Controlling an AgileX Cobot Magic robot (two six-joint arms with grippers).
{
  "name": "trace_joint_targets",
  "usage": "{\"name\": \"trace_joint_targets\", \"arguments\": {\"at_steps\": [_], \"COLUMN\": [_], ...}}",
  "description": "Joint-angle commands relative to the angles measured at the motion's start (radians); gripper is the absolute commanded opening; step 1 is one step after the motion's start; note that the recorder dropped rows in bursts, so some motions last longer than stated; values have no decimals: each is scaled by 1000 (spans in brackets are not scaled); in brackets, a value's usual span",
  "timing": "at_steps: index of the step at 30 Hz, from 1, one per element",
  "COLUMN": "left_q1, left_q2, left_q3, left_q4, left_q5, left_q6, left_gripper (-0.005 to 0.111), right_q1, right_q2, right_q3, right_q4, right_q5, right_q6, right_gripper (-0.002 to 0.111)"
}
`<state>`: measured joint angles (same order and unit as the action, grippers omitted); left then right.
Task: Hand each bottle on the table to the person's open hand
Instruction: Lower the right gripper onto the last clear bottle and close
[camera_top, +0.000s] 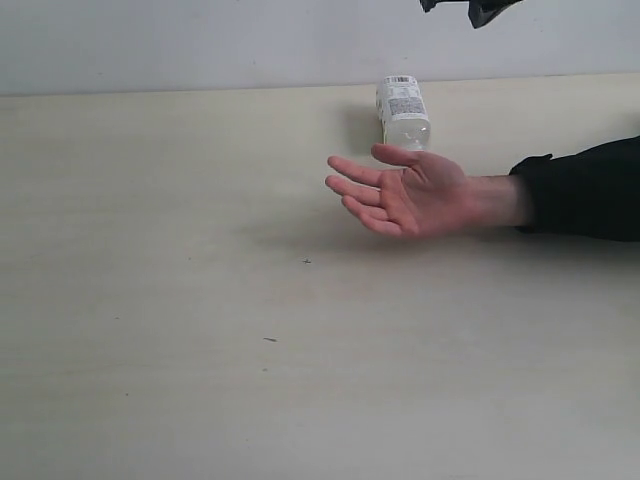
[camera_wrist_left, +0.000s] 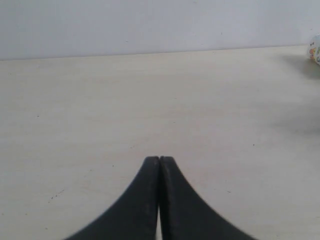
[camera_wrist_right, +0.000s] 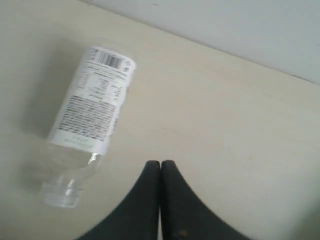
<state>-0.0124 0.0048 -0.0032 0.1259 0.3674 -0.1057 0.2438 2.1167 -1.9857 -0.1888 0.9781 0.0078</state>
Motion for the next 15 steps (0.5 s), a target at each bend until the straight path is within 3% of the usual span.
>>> {"name": "trace_joint_targets", "arguments": {"at_steps": [1,5,9,12,15], "left_q1": [2,2,2,2,2], "left_q2": [-5,-5,-5,-5,-5], "left_q3": [3,3,3,3,3], "left_q4": [0,0,0,0,0], "left_q5": [-6,-6,-6,-6,-6], "left_q6": [-2,-2,-2,-2,-2], "left_gripper": [3,3,3,3,3], "right_q1": [-10,-19,-19,-19,-17], "right_q2": [65,128,189,234,266], "right_q3": [-44,-111,-177,-206,-208], "right_q4": [-74,13,64,91,138], "right_q5": [-24,-28,-61,-72,-90], "right_q6": [90,85,71,32,-36], "right_gripper": [0,0,10,25,50]}}
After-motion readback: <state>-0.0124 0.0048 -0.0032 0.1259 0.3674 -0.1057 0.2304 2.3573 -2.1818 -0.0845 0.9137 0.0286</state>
